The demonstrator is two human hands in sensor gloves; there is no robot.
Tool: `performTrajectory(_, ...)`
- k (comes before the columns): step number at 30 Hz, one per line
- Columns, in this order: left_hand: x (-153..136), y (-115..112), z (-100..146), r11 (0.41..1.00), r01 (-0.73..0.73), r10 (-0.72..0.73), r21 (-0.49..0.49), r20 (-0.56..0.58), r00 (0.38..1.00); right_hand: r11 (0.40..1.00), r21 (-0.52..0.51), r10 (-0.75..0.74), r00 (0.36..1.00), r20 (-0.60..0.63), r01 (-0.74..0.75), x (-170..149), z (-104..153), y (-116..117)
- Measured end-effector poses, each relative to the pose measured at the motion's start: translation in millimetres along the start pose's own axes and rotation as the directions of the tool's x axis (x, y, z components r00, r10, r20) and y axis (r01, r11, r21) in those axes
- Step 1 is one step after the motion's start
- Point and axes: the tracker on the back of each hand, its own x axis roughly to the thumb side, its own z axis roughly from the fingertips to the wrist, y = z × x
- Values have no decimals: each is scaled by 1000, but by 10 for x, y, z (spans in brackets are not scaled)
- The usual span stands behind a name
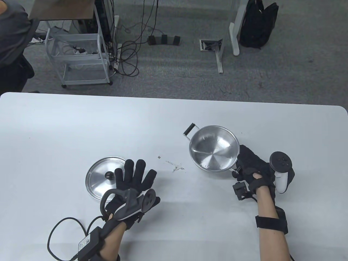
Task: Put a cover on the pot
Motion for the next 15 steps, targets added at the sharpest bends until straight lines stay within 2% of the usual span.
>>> performTrajectory(7,40,59,43,999,9,-9,42,11,1000,991,137,-5,998,56,-2,163,89,275)
performTrajectory(15,66,76,61,998,9,-11,61,26,1000,955,295,18,1000,25,-25,33,105,748)
